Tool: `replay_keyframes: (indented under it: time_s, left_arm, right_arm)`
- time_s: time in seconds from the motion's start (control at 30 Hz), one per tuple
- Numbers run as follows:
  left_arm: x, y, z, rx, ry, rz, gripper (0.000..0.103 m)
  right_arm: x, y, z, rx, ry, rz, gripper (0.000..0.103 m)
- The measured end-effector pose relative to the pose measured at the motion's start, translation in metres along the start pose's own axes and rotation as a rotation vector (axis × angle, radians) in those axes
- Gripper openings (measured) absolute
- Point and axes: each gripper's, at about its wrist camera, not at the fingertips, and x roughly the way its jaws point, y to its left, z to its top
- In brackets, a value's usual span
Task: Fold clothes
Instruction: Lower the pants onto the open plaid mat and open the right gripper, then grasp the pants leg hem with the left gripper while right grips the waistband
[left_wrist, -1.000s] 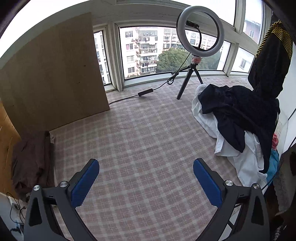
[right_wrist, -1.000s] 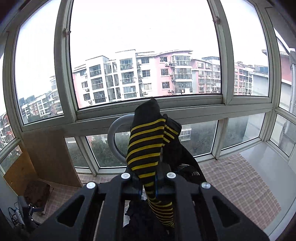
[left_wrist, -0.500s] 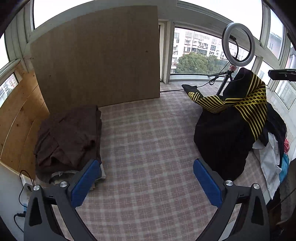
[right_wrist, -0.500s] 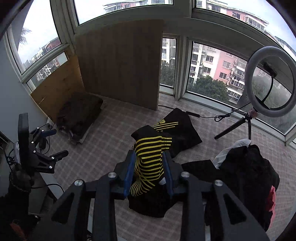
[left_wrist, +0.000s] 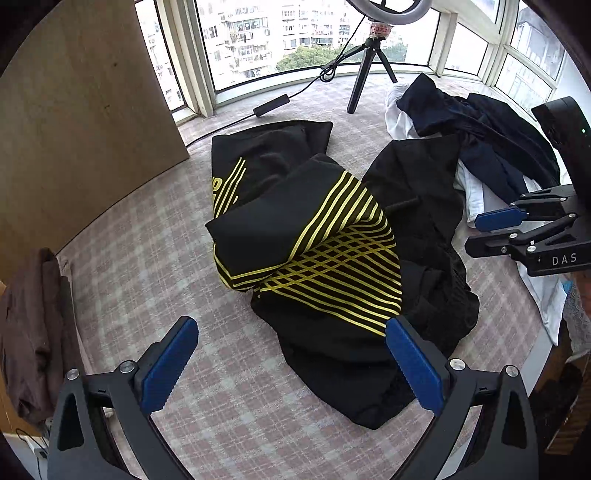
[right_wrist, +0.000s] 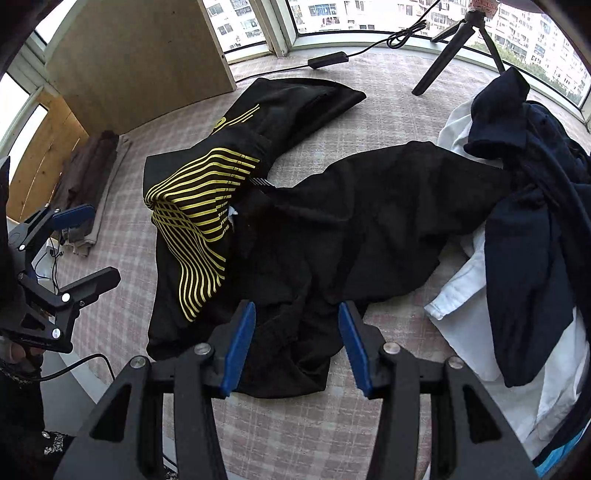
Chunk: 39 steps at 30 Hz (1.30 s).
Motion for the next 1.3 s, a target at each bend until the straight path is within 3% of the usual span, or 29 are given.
replay_keyframes:
  time_s: [0.03, 0.13, 0.2, 0.23, 0.27, 0.3, 0.37, 0.47, 0.53, 0.7, 0.77, 0.8, 0.9, 1.07, 1.2, 1.3]
  left_arm:
    - [0.008, -0.009, 0.011, 0.025, -0.002, 0.015, 0.102]
    - [0.038, -0.022, 0.034, 0.083, 0.026, 0.167, 0.102]
    - [0.056, -0.021, 0.042, 0.082, 0.050, 0.208, 0.101]
    - [0.062, -0.016, 0.043, 0.064, 0.064, 0.184, 0.094]
    - [0.067, -0.010, 0.044, 0.043, 0.078, 0.155, 0.077]
    - [0.070, -0.002, 0.043, 0.005, 0.089, 0.114, 0.069]
    - [0.070, 0.016, 0.040, -0.070, 0.096, 0.050, 0.046]
    - [0.053, 0.044, 0.026, -0.153, 0.062, 0.046, 0.032]
    - [0.037, 0.065, 0.012, -0.205, 0.040, 0.075, 0.029]
    - [0.004, 0.129, -0.044, -0.338, 0.041, 0.229, 0.029]
    - [-0.002, 0.150, -0.072, -0.387, 0.086, 0.311, 0.029]
    - [-0.006, 0.159, -0.086, -0.421, 0.104, 0.321, 0.029]
    - [-0.017, 0.165, -0.101, -0.474, 0.109, 0.255, 0.031]
    - [-0.025, 0.104, -0.036, -0.282, 0.042, 0.178, 0.074]
    - [-0.007, 0.055, 0.023, -0.091, 0.038, 0.207, 0.077]
    - [0.024, 0.054, 0.029, -0.096, 0.107, 0.226, 0.077]
  right_arm:
    - [0.009, -0.001, 0.001, 0.007, 0.008, 0.007, 0.047]
    - [0.036, -0.011, 0.001, 0.037, 0.040, 0.024, 0.047]
    - [0.049, -0.017, -0.003, 0.065, 0.056, 0.096, 0.043]
    - [0.049, -0.018, -0.005, 0.061, 0.048, 0.110, 0.037]
    - [0.050, -0.018, -0.007, 0.057, 0.045, 0.123, 0.015]
    - [0.050, -0.020, -0.008, 0.056, 0.052, 0.136, 0.005]
    - [0.046, -0.022, -0.011, 0.050, 0.056, 0.145, 0.005]
    - [0.026, -0.020, -0.016, 0.004, 0.025, 0.087, 0.005]
    - [0.006, -0.020, -0.019, -0.013, -0.006, 0.078, 0.005]
    - [-0.037, -0.022, -0.029, -0.027, -0.093, 0.005, 0.005]
    - [-0.047, -0.024, -0.034, -0.025, -0.111, -0.032, 0.005]
    - [-0.048, -0.026, -0.037, -0.017, -0.106, -0.030, 0.005]
    - [-0.036, -0.031, -0.045, -0.017, -0.066, -0.039, 0.005]
    - [-0.017, -0.030, -0.042, -0.041, -0.042, -0.069, 0.005]
    - [-0.018, -0.027, -0.042, -0.063, -0.059, -0.081, 0.005]
    - [-0.020, -0.031, -0.044, -0.052, -0.072, -0.070, 0.005]
